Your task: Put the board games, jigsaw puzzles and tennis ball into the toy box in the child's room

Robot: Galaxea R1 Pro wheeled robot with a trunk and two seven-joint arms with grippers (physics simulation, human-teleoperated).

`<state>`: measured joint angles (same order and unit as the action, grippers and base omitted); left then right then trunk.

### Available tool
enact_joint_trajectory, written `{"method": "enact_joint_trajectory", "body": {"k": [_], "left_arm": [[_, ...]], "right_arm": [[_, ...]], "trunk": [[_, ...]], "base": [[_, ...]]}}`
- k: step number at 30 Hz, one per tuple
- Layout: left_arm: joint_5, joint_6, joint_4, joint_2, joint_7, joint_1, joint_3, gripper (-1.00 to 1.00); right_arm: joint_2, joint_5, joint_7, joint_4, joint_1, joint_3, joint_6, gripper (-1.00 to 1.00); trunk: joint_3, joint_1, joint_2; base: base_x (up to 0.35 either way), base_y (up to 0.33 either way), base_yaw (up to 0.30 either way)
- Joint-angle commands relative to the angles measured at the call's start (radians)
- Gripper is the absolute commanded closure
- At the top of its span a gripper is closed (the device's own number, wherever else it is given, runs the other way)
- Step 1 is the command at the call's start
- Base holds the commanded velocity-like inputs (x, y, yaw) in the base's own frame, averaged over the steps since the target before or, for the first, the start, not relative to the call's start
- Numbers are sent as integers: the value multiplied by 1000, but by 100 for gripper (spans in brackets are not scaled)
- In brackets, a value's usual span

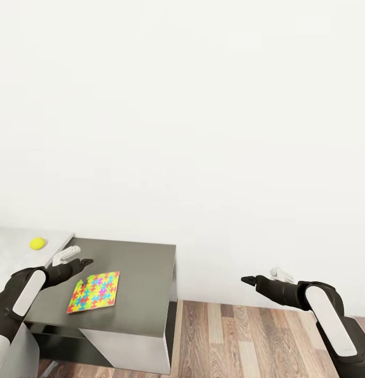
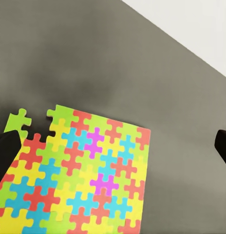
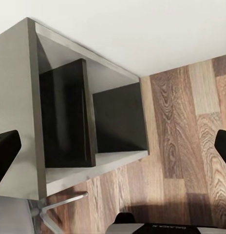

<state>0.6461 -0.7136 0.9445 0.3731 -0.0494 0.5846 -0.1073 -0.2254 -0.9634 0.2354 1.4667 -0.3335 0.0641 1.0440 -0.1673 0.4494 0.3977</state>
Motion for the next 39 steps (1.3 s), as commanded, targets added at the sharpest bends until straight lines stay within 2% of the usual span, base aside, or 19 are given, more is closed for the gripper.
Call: {"method": "enact_joint_trajectory", "body": {"k": [1,10,12,14,17,21,39], "left_arm": [[-3,-5,0,0,-5,1,-3,-100],[-2,-1,-1,3,-4,1,-13,-100],[-2,0,-2,4,-4,1,-35,-100],[-2,0,-4,3,-4,1,-85,-100],[-2,0,-22,3,-4,1,-129,-100],[-5,0,-57,3,-4,1,-157,-100],[-8,0,-70,0,-9,1,-167,-100]], "right_arm": [[0,-11,10,1,-1,0,3,-100],[0,-10,10,0,-1,1,3,-100],[0,-10,10,0,-1,0,3,-100],[0,-10,10,0,-1,0,3,-100],[0,-9,10,0,-1,0,3,-100],[0,-9,10,0,-1,0,3,-100],[0,-11,10,0,-1,0,-7,-100]], "trunk": [[-4,1,2],[-19,1,2],[-22,1,2],[-25,1,2],[-30,1,2],[-37,1,2],[-66,1,2]], "base": [[0,0,0],[0,0,0],[0,0,0],[0,0,0],[0,0,0],[0,0,0],[0,0,0]]}}
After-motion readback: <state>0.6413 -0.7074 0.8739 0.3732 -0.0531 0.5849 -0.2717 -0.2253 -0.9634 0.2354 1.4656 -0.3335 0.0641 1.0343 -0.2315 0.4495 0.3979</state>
